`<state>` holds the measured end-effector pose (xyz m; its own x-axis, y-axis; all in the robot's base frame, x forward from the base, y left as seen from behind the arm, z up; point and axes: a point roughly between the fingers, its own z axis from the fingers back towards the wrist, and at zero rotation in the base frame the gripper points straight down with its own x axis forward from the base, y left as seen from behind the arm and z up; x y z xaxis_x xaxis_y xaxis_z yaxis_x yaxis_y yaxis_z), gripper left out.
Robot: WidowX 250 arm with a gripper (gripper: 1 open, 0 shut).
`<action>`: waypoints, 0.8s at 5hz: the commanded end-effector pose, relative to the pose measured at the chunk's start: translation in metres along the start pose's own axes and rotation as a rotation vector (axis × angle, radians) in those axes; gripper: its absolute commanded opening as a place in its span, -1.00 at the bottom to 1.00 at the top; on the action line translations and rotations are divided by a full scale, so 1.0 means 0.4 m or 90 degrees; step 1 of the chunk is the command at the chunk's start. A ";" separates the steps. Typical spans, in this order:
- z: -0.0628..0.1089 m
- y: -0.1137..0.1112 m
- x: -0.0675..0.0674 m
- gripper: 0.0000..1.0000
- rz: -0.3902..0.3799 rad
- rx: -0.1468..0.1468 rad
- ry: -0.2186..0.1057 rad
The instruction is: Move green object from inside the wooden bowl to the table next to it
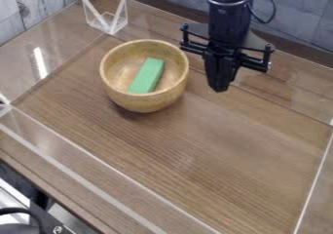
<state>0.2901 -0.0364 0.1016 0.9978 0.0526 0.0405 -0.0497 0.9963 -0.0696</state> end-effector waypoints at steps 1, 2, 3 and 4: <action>0.028 0.018 0.028 -1.00 0.010 0.000 -0.034; 0.018 0.031 0.028 -1.00 0.024 0.002 -0.032; 0.015 0.038 0.029 -1.00 -0.018 0.000 -0.027; 0.016 0.047 0.031 -1.00 -0.056 -0.001 -0.022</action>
<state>0.2929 -0.0180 0.0935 0.9992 -0.0268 0.0289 0.0287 0.9972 -0.0683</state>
